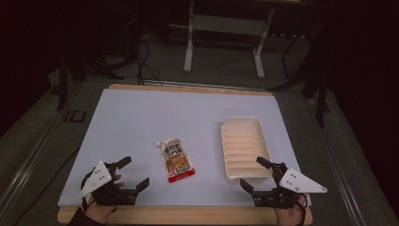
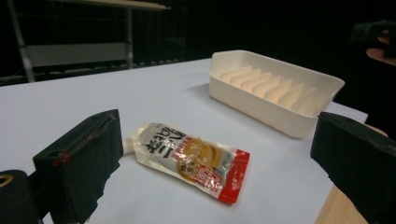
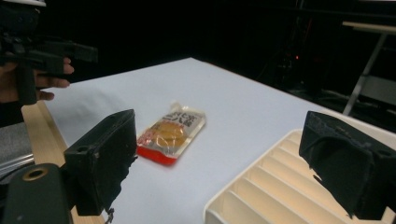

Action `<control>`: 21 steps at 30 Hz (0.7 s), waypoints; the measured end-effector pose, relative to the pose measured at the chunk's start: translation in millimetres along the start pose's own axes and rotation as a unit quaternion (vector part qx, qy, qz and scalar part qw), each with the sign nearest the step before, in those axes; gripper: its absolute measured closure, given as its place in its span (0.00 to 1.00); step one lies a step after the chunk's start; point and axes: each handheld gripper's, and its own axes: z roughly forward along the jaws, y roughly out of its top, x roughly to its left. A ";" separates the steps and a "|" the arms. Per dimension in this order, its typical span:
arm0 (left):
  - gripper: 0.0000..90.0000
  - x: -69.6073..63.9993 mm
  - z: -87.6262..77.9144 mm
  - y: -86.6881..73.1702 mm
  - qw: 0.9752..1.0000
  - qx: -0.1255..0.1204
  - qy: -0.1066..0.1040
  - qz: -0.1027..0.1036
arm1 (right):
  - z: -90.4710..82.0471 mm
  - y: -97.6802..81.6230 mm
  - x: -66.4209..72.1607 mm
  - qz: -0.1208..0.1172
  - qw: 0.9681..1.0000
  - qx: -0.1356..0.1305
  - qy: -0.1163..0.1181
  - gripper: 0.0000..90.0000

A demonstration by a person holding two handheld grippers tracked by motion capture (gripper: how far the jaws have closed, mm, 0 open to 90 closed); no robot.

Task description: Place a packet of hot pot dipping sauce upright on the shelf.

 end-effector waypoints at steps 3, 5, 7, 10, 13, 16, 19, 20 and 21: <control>0.03 -0.6 1.6 -0.5 1.000 0.001 -0.011 0.001 | 1.2 0.2 0.9 -0.007 1.000 0.011 -0.004 0.12; 0.03 0.1 3.1 -1.5 1.000 0.005 -0.018 0.001 | 1.7 0.2 1.1 -0.007 1.000 0.016 -0.001 0.12; 0.03 0.4 3.6 -1.7 1.000 0.006 -0.021 0.000 | 2.2 0.6 1.9 -0.009 1.000 0.018 0.006 0.12; 0.04 -1.1 4.9 -1.4 1.000 0.004 -0.031 0.003 | 2.3 1.5 4.2 -0.015 1.000 0.022 0.009 0.12; 0.04 -3.9 5.0 0.0 0.999 -0.006 -0.032 0.004 | 2.1 2.4 5.6 -0.018 1.000 0.023 0.006 0.12; 0.04 -6.7 6.0 2.8 0.999 -0.011 -0.039 -0.007 | 3.5 2.5 7.4 -0.015 1.000 0.019 0.003 0.11; 0.03 -9.6 9.8 7.1 0.998 -0.001 -0.059 -0.021 | 5.7 2.9 9.8 -0.014 1.000 0.016 0.003 0.11; 0.03 -9.6 9.8 7.1 0.998 -0.001 -0.059 -0.021 | 5.7 2.9 9.8 -0.014 1.000 0.016 0.003 0.11; 0.03 -11.0 12.4 9.2 0.997 0.002 -0.066 -0.029 | 6.4 2.9 10.9 -0.015 1.000 0.016 0.002 0.11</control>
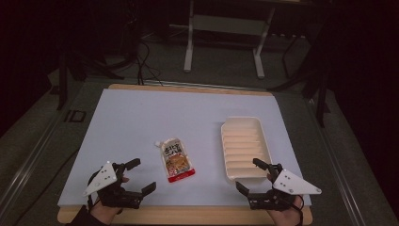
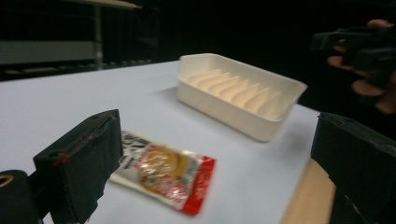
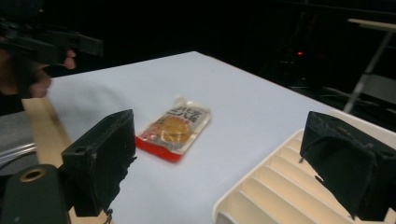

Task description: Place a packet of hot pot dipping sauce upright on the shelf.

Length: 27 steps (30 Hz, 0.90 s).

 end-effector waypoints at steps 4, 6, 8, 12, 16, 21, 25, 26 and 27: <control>0.03 -5.5 10.2 10.3 1.000 0.006 -0.014 -0.001 | -1.8 1.3 0.0 0.009 1.000 -0.010 0.005 0.11; 0.03 -6.7 12.1 16.5 1.000 0.008 -0.015 0.003 | -3.2 2.2 0.0 0.011 1.000 -0.014 0.013 0.11; 0.03 -7.0 12.8 19.5 1.000 0.004 -0.018 0.001 | -3.7 2.9 1.1 0.006 1.000 -0.015 0.012 0.11; 0.03 -5.3 14.5 30.3 1.000 -0.009 -0.019 0.007 | -3.4 4.1 3.2 0.000 1.000 -0.014 0.010 0.11; 0.03 1.3 20.3 38.3 1.000 0.002 -0.014 0.017 | -5.5 5.9 4.5 -0.007 1.000 -0.020 0.008 0.11; 0.03 12.5 31.3 48.2 1.000 0.016 -0.007 0.025 | -7.4 8.5 5.8 -0.005 1.000 -0.026 0.010 0.12; 0.03 19.0 38.6 50.8 0.999 0.022 -0.001 0.025 | -8.8 9.4 6.4 -0.004 0.999 -0.030 0.009 0.12; 0.03 21.1 40.8 51.3 0.999 0.022 -0.002 0.023 | -9.0 9.8 6.6 -0.003 0.999 -0.030 0.010 0.12; 0.03 23.5 42.9 51.8 0.999 0.024 -0.004 0.023 | -9.0 9.8 6.6 -0.003 0.999 -0.030 0.010 0.12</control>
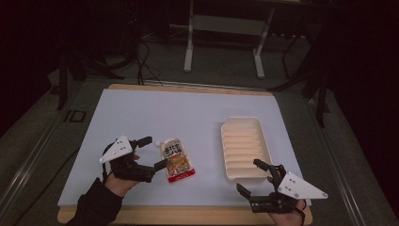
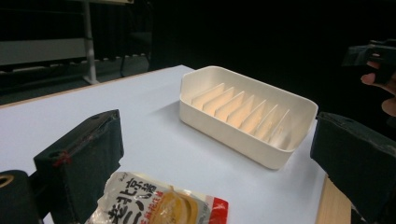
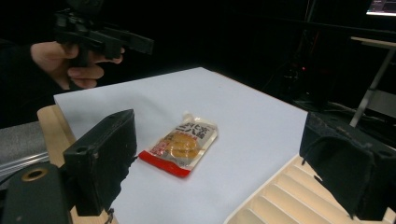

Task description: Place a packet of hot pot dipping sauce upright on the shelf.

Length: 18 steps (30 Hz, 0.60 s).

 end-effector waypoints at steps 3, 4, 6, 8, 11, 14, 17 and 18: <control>0.03 6.9 5.6 0.4 1.000 0.004 0.007 -0.001 | 0.3 0.1 0.1 0.003 1.000 0.001 0.003 0.12; 0.03 9.4 7.4 0.4 1.000 0.007 0.014 -0.001 | 0.5 0.0 0.3 0.002 1.000 0.000 0.004 0.12; 0.03 14.8 11.3 0.3 1.000 0.010 0.015 -0.010 | 1.0 0.1 0.9 0.002 1.000 0.003 0.007 0.12; 0.03 20.1 15.6 0.6 1.000 0.016 0.017 -0.006 | 1.0 0.2 1.4 0.004 1.000 0.002 0.009 0.12; 0.03 25.3 21.7 1.0 0.999 0.025 0.022 -0.003 | 1.5 -0.1 1.2 0.001 1.000 0.003 0.011 0.12; 0.05 29.9 28.9 0.4 0.999 0.031 0.027 0.001 | 2.8 -1.1 0.6 0.003 1.000 0.004 0.015 0.12; 0.05 34.8 35.2 -1.5 0.999 0.037 0.029 0.003 | 3.6 -1.9 0.2 0.004 1.000 0.005 0.017 0.12; 0.05 38.9 40.2 -3.8 0.999 0.045 0.030 0.006 | 3.9 -2.2 0.3 0.005 1.000 0.007 0.018 0.12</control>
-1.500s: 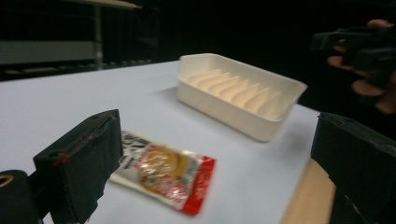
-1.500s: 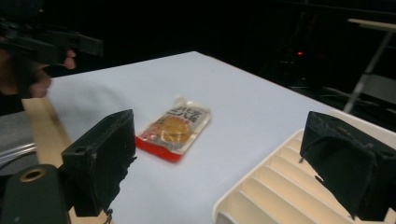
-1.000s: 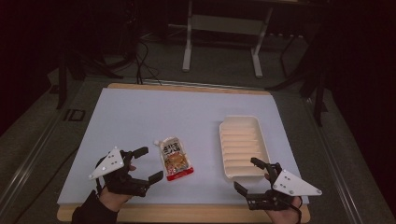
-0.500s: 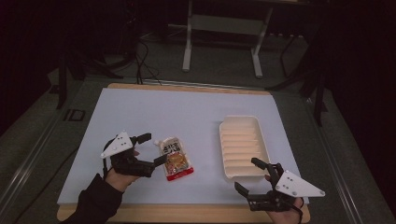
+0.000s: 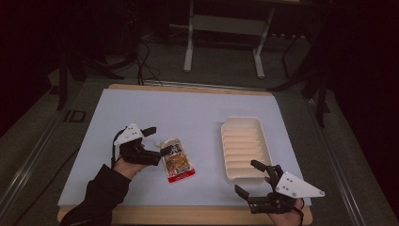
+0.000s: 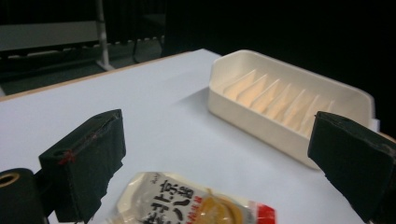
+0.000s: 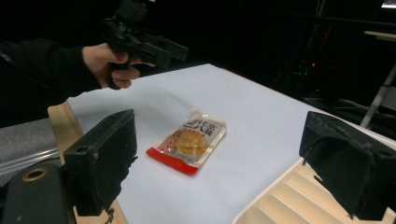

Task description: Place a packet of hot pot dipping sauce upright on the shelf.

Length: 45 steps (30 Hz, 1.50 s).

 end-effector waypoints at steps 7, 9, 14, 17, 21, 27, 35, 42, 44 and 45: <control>0.16 9.4 23.0 -14.1 0.999 0.029 0.026 0.012 | -1.5 0.0 -0.1 0.003 1.000 -0.001 0.005 0.12; 0.19 14.0 28.8 -18.3 0.999 0.034 0.026 0.004 | -1.2 -0.7 0.0 0.005 1.000 -0.001 0.007 0.12; 0.22 24.9 40.7 -25.5 0.998 0.065 0.020 0.008 | 0.2 -2.0 -0.3 0.006 1.000 0.004 0.014 0.12; 0.24 32.6 47.2 -31.3 0.996 0.084 0.018 0.004 | 0.5 -2.6 -1.2 0.011 1.000 0.005 0.017 0.12; 0.29 40.5 53.0 -36.1 0.995 0.095 0.023 0.001 | 0.8 -3.0 -0.9 0.010 1.000 0.006 0.018 0.12; 0.35 52.2 62.1 -38.3 0.994 0.104 0.011 -0.020 | 1.2 -3.7 -1.0 0.009 1.000 0.007 0.019 0.12; 0.35 58.7 76.2 -46.6 0.990 0.141 0.003 -0.025 | 1.2 -3.9 -0.9 0.010 1.000 0.010 0.021 0.12; 0.36 58.2 83.0 -47.1 0.984 0.175 0.002 -0.022 | 1.9 -4.3 -1.2 0.011 1.000 0.012 0.023 0.12; 0.37 57.6 84.6 -47.5 0.982 0.185 0.001 -0.025 | 1.8 -4.3 -1.0 0.011 1.000 0.012 0.022 0.12; 0.37 56.9 85.4 -47.8 0.982 0.188 0.005 -0.024 | 1.9 -4.4 -0.9 0.011 1.000 0.013 0.021 0.12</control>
